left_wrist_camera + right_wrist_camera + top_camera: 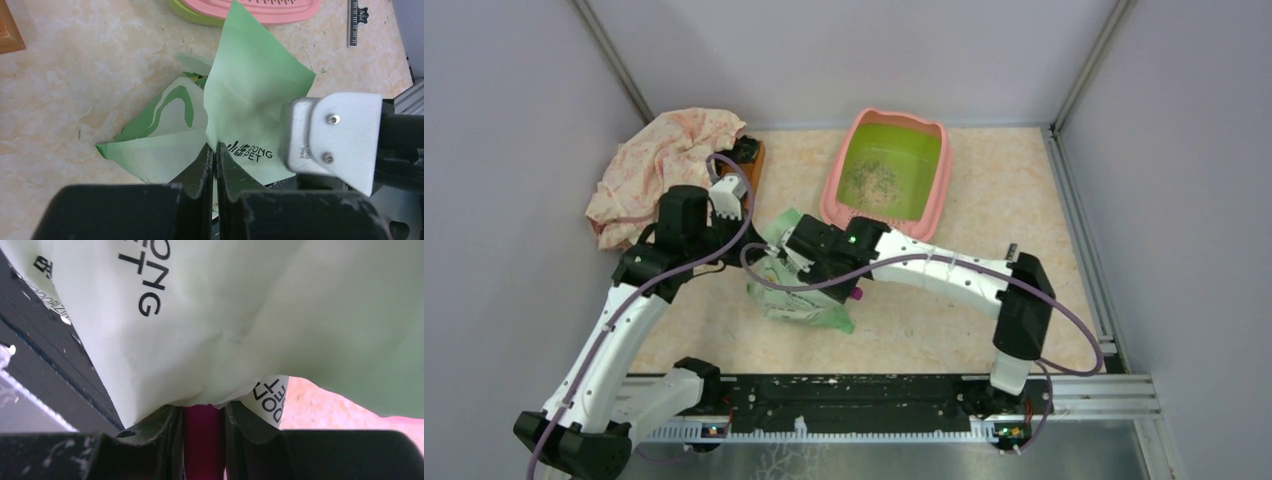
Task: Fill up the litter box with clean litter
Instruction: 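Scoop the cat litter from the cat litter bag.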
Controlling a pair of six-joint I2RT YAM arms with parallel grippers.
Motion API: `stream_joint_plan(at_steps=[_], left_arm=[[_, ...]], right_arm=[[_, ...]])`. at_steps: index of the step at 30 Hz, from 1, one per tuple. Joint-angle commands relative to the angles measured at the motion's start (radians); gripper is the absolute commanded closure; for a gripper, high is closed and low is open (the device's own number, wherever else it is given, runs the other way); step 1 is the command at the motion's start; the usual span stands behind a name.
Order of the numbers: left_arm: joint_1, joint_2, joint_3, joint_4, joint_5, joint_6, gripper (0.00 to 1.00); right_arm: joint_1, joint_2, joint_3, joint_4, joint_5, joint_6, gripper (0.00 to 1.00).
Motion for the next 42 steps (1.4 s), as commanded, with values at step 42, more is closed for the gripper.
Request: stream_joint_plan(at_steps=[42], left_arm=[[-0.005, 0.061, 0.118, -0.050, -0.082, 0.008, 0.93]], right_arm=[[0.100, -1.120, -0.991, 0.685, 0.274, 0.078, 1.00]])
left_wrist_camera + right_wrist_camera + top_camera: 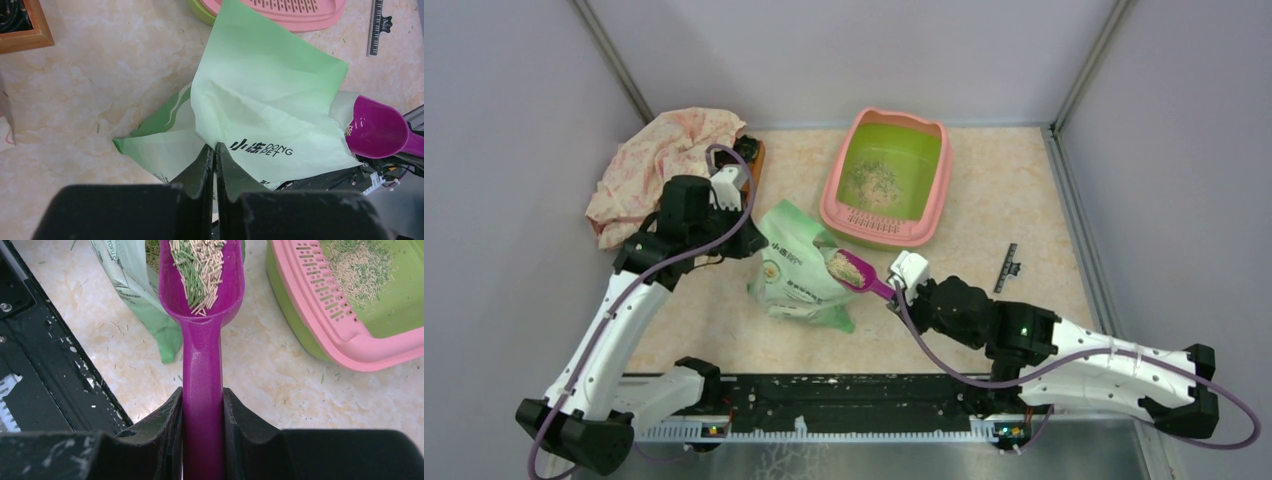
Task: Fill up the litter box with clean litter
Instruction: 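Scoop the cat litter from the cat litter bag.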
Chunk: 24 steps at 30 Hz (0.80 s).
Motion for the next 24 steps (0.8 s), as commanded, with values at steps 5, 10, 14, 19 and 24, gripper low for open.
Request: stream_joint_plan(at_steps=[5, 10, 14, 19, 24], left_arm=[[-0.004, 0.008, 0.059, -0.008, -0.014, 0.011, 0.93], [-0.004, 0.006, 0.056, -0.010, -0.016, 0.012, 0.93], [-0.003, 0.002, 0.054, -0.013, -0.017, 0.012, 0.93], [-0.003, 0.000, 0.051, -0.010, -0.013, 0.011, 0.93], [-0.004, -0.002, 0.058, -0.008, -0.012, 0.012, 0.93]], right_arm=[[0.011, -0.063, 0.013, -0.007, 0.065, 0.061, 1.00], [0.011, -0.081, -0.017, 0.034, 0.060, 0.067, 1.00], [0.012, -0.088, 0.013, -0.010, 0.082, 0.071, 1.00], [0.011, -0.120, 0.048, -0.059, 0.103, 0.073, 1.00], [0.011, -0.131, 0.092, -0.115, 0.113, 0.070, 1.00]])
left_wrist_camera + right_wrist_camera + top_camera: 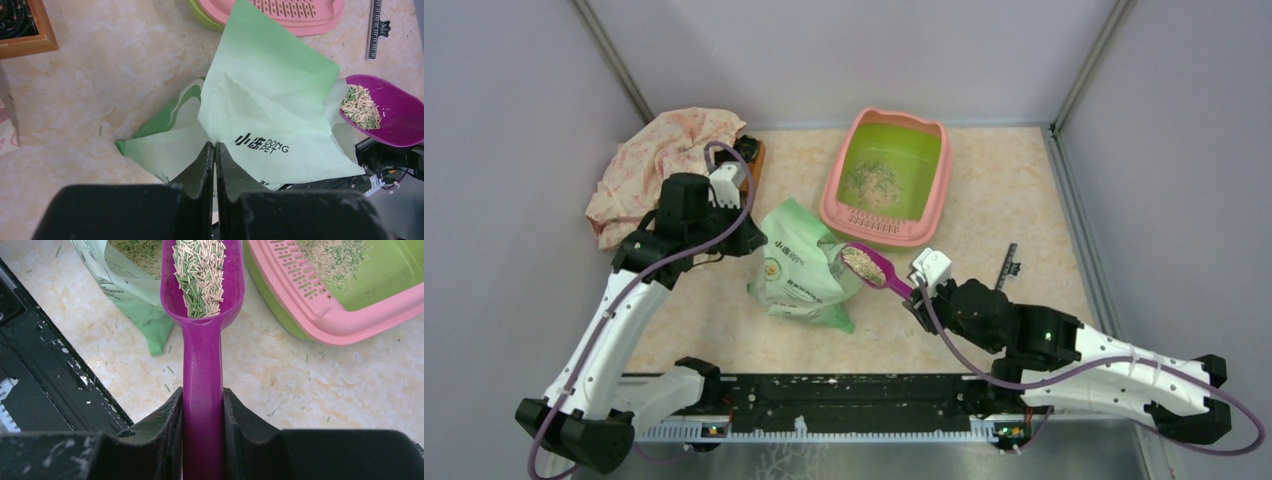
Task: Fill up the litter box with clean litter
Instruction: 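Scoop the cat litter from the cat litter bag, then pour the cat litter into the litter box.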
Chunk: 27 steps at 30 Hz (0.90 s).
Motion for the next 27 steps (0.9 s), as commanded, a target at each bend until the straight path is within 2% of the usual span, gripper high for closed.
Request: stream_joint_plan(at_steps=[1, 7, 13, 20, 27], left_arm=[[-0.004, -0.015, 0.034, -0.005, -0.008, 0.012, 0.93], [-0.003, -0.019, 0.026, -0.002, -0.002, 0.012, 0.93], [-0.004, -0.028, 0.023, 0.001, 0.006, 0.013, 0.93], [-0.004, -0.046, 0.012, 0.002, 0.009, 0.016, 0.93], [-0.003, -0.053, 0.014, 0.002, 0.011, 0.016, 0.93]], right_arm=[[0.005, -0.026, 0.096, -0.015, 0.048, 0.011, 1.00], [0.004, -0.054, 0.131, -0.038, 0.096, 0.012, 1.00], [-0.035, 0.055, 0.196, -0.031, 0.151, -0.015, 1.00], [-0.396, 0.222, 0.246, 0.069, -0.148, -0.050, 1.00], [-0.629, 0.453, 0.323, 0.183, -0.350, -0.019, 1.00]])
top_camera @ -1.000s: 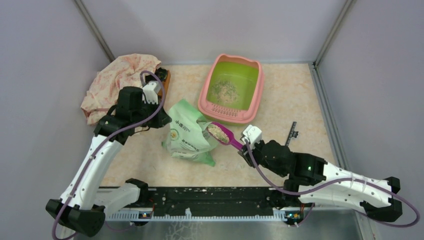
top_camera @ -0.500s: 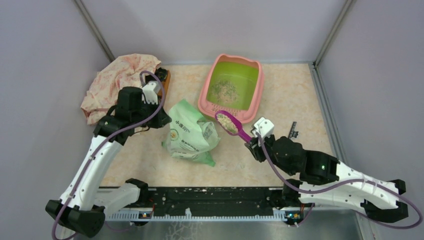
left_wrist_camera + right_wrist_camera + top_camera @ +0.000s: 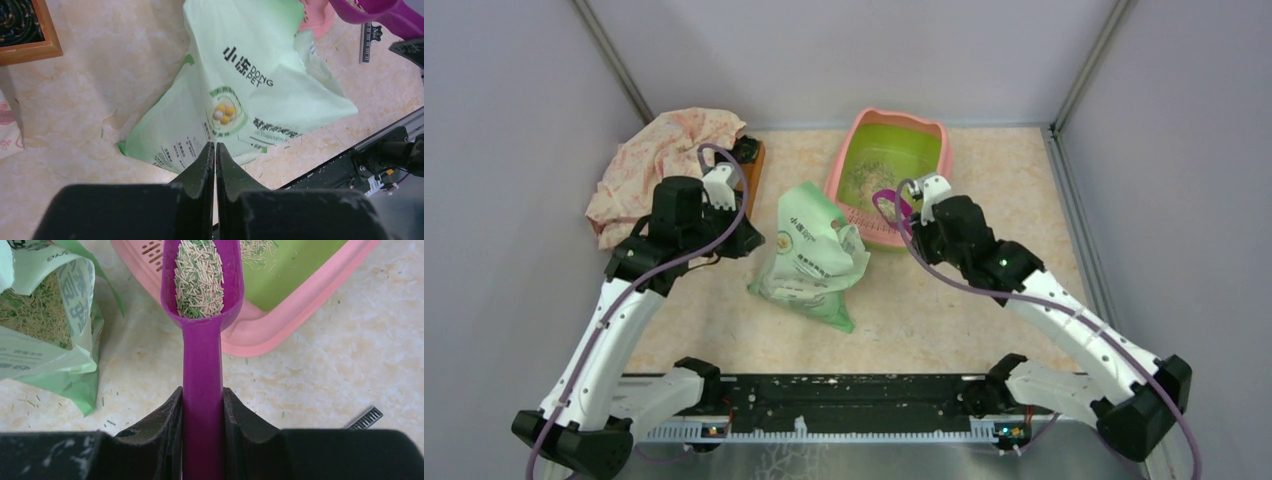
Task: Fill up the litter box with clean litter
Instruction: Pour the cat litter into the litter box.
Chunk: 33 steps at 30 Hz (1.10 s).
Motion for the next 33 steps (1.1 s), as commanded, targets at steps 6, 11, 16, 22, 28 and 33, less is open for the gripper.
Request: stream_joint_plan(at_steps=[6, 11, 16, 22, 28, 33], left_arm=[[-0.004, -0.020, 0.015, 0.002, 0.011, 0.017, 0.93], [-0.004, -0.033, 0.012, 0.004, 0.014, 0.012, 0.93], [-0.004, -0.037, 0.017, -0.003, 0.015, 0.011, 0.93], [-0.004, -0.041, 0.020, -0.007, 0.014, 0.010, 0.93], [-0.003, -0.049, 0.026, -0.016, 0.009, 0.003, 0.93], [-0.004, -0.054, 0.037, -0.028, 0.006, -0.001, 0.93]], right_arm=[[-0.262, 0.294, 0.189, 0.236, -0.354, 0.151, 1.00], [-0.395, 0.386, 0.211, 0.326, -0.507, 0.317, 1.00], [-0.485, 0.453, 0.208, 0.389, -0.616, 0.497, 1.00], [-0.510, 0.538, 0.273, 0.342, -0.663, 0.632, 1.00], [-0.523, 0.580, 0.267, 0.439, -0.783, 0.796, 1.00], [-0.537, 0.577, 0.238, 0.485, -0.792, 0.899, 1.00]])
